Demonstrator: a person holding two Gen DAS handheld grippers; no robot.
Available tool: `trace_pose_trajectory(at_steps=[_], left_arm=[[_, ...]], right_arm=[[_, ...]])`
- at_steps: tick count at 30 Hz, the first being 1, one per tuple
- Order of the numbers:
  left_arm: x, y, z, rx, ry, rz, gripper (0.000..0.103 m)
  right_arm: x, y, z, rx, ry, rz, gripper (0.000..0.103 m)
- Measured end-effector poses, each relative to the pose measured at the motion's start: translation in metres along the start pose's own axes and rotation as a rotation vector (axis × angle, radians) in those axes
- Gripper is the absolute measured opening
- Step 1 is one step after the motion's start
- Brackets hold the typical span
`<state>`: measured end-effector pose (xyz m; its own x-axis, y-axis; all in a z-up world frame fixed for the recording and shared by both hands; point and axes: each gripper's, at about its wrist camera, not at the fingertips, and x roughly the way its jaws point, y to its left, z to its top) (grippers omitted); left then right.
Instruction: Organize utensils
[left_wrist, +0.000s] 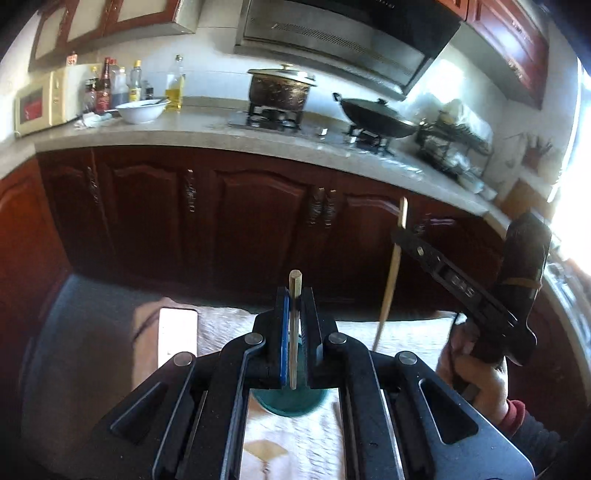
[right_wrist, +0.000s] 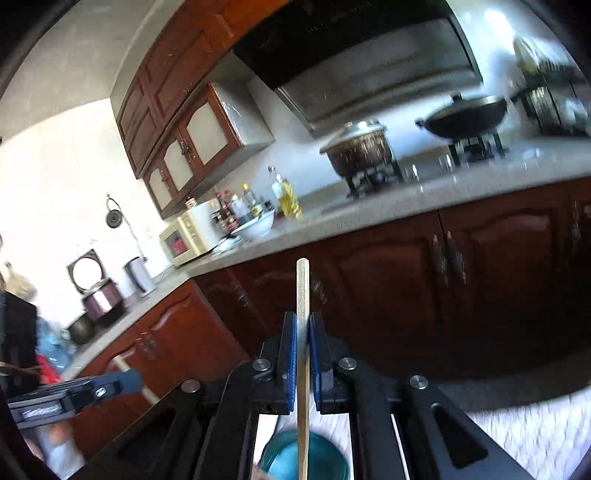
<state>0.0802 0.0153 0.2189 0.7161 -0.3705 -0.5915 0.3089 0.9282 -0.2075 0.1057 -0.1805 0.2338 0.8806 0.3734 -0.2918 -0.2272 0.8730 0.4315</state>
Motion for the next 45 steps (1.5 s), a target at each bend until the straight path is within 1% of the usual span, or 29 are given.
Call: trace_pose_trajectory(at_steps=[3, 5, 8, 10, 13, 17, 19, 20, 23, 25, 27, 28, 30, 31, 32, 34, 35, 37, 39, 41, 45], left_arm=[[0.024, 0.005, -0.008, 0.01, 0.023, 0.036, 0.005], [0.039, 0.009, -0.015, 0.019, 0.03, 0.068, 0.005], [0.058, 0.015, -0.024, 0.012, 0.06, 0.067, 0.005], [0.07, 0.019, -0.032, 0.005, 0.083, 0.071, 0.005], [0.082, 0.027, -0.042, -0.026, 0.108, 0.073, 0.005], [0.086, 0.028, -0.055, -0.049, 0.119, 0.099, 0.005], [0.087, 0.027, -0.061, -0.058, 0.124, 0.099, 0.005], [0.087, 0.026, -0.063, -0.059, 0.124, 0.1, 0.005], [0.087, 0.026, -0.066, -0.071, 0.133, 0.09, 0.005], [0.085, 0.025, -0.069, -0.076, 0.138, 0.08, 0.005], [0.084, 0.024, -0.07, -0.071, 0.14, 0.076, 0.005], [0.083, 0.023, -0.07, -0.07, 0.14, 0.074, 0.005], [0.082, 0.022, -0.071, -0.071, 0.144, 0.07, 0.005], [0.081, 0.022, -0.071, -0.076, 0.147, 0.067, 0.005], [0.081, 0.023, -0.072, -0.083, 0.146, 0.065, 0.005], [0.079, 0.024, -0.073, -0.095, 0.149, 0.061, 0.005], [0.079, 0.024, -0.075, -0.104, 0.152, 0.058, 0.007], [0.078, 0.024, -0.08, -0.121, 0.163, 0.037, 0.018], [0.076, 0.02, -0.087, -0.132, 0.168, 0.025, 0.043], [0.073, 0.014, -0.094, -0.131, 0.166, 0.026, 0.05], [0.069, -0.004, -0.109, -0.092, 0.165, 0.057, 0.054]], right_arm=[[0.038, 0.006, -0.006, -0.053, -0.03, -0.044, 0.006], [0.062, 0.007, -0.015, -0.077, -0.023, -0.054, 0.006], [0.079, 0.0, -0.032, -0.101, -0.026, -0.078, 0.006], [0.088, -0.006, -0.046, -0.105, 0.007, -0.084, 0.006], [0.088, -0.014, -0.065, -0.105, 0.072, -0.067, 0.005], [0.085, -0.023, -0.084, -0.091, 0.158, -0.041, 0.004], [0.082, -0.026, -0.092, -0.091, 0.176, -0.043, 0.004], [0.081, -0.028, -0.095, -0.093, 0.183, -0.044, 0.004], [0.08, -0.035, -0.102, -0.066, 0.238, -0.023, 0.004], [0.074, -0.041, -0.104, -0.048, 0.251, -0.02, 0.004], [0.068, -0.05, -0.105, -0.03, 0.297, -0.015, 0.004], [0.066, -0.053, -0.104, -0.02, 0.321, -0.018, 0.005], [0.058, -0.065, -0.105, -0.004, 0.359, -0.028, 0.015], [0.052, -0.07, -0.106, 0.001, 0.366, -0.033, 0.032], [0.045, -0.075, -0.108, 0.008, 0.369, -0.04, 0.046], [0.028, -0.087, -0.111, 0.021, 0.36, -0.046, 0.047], [0.018, -0.092, -0.113, 0.021, 0.362, -0.053, 0.047], [0.002, -0.104, -0.121, 0.032, 0.388, -0.085, 0.047], [-0.015, -0.119, -0.131, 0.05, 0.413, -0.111, 0.047], [-0.031, -0.134, -0.144, 0.058, 0.438, -0.161, 0.047], [-0.054, -0.15, -0.163, 0.064, 0.466, -0.222, 0.047]])
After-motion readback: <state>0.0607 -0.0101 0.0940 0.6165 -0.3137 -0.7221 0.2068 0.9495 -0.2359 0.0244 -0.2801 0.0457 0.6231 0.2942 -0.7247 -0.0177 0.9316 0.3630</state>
